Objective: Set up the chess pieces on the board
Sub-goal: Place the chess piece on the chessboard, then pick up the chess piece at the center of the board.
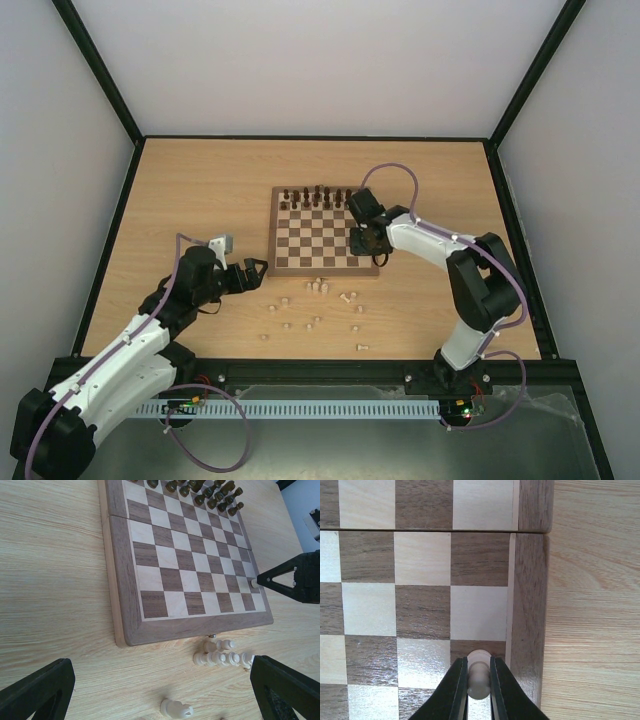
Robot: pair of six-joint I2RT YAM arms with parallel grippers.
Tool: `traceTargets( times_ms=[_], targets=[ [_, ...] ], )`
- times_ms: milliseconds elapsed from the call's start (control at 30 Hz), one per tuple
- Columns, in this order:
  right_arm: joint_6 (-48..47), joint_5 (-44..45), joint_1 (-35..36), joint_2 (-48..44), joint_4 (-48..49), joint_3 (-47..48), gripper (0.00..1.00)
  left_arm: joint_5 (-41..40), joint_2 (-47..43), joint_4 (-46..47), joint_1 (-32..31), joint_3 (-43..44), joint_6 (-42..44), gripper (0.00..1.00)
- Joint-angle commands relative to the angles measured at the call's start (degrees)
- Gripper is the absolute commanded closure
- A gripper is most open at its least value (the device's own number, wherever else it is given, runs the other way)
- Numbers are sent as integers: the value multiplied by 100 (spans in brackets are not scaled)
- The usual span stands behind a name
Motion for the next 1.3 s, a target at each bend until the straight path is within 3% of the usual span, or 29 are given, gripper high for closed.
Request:
traceTargets(
  times_ms=[0,267,567,700,800,1100,1267],
  targets=[
    [-35,-78,-8,-121,-364,-150,94,-37,-42,-36,-32,-105,-43,1],
    [-26,11,-8,-306,-187,-221,79,-97,-96,-78,-33,-102,-62,1],
    [-148,471,-8,-1824,121,-471,51,-418,-222,-128,-33,90,-226,1],
    [-66,235,-8,-2426,-86,-589,32,-487,-367,70,-30,88,-245,1],
    [-3,-152,-8,-2873,-249,-824,0,-473,-537,216,-26,50,-305,1],
    [432,-2233,46,-4122,41,-2257,1,104,80,81,-24,314,-343,1],
    [904,-2087,176,-5027,-107,-2673,1,160,-53,-101,-43,338,-296,1]
  ],
)
